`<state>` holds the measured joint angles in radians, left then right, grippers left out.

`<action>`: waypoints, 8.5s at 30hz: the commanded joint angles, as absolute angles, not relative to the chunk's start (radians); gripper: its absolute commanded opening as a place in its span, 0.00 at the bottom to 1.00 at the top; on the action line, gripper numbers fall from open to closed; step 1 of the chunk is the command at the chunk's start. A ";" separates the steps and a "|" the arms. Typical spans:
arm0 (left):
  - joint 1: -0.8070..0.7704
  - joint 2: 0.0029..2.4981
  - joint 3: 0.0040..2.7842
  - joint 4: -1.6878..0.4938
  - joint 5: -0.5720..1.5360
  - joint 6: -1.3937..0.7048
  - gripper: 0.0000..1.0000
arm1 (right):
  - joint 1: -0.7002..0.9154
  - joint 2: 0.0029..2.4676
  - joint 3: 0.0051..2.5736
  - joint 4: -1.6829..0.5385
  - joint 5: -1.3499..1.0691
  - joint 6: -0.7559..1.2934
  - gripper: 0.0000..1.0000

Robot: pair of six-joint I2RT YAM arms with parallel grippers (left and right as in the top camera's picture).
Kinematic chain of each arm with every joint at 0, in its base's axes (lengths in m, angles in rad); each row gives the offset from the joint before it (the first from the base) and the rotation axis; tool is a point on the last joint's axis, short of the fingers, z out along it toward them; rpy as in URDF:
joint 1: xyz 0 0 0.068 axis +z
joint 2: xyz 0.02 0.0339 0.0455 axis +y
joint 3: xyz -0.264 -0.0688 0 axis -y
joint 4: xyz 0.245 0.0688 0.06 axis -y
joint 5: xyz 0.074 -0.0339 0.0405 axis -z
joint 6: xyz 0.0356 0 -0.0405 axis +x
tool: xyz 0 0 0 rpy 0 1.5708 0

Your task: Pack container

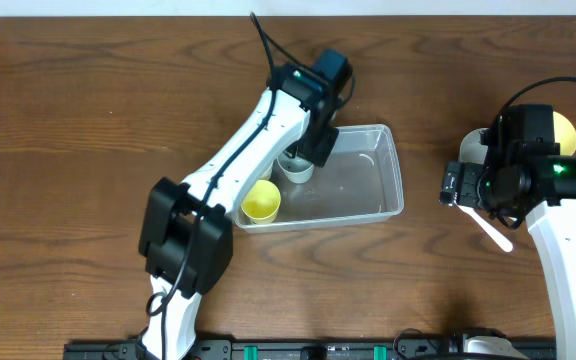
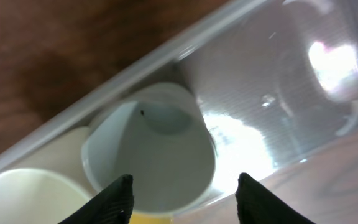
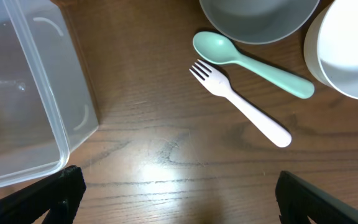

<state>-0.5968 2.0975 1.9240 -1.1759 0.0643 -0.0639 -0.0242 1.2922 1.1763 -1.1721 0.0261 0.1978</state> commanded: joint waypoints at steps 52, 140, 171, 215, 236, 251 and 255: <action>-0.034 1.293 1.118 -0.986 0.094 -0.143 0.65 | -0.039 2.140 1.602 -1.033 0.127 0.060 0.39; -0.034 1.293 1.118 -1.006 0.094 -0.143 0.65 | -0.125 1.609 1.672 -1.214 0.175 0.310 0.72; -0.034 1.293 1.118 -1.008 0.094 -0.143 0.65 | -0.439 1.942 1.304 -0.953 0.096 0.265 0.36; -0.034 1.293 1.118 -1.015 0.094 -0.143 0.65 | 0.408 1.655 1.541 -1.090 -0.146 -0.173 0.01; -0.034 1.293 1.118 -1.015 0.094 -0.143 0.65 | 0.459 1.818 1.541 -1.111 -0.146 -0.173 0.40; -0.034 1.293 1.118 -1.015 0.094 -0.143 0.65 | 0.302 1.745 1.625 -1.082 0.225 0.084 0.57; -0.034 1.293 1.118 -1.014 0.094 -0.143 0.65 | 0.114 1.723 1.715 -1.034 0.224 0.121 0.79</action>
<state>-0.0391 1.2980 1.1221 -1.0130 0.0914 -0.1455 0.2455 1.7924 1.6295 -1.0580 0.1272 0.0444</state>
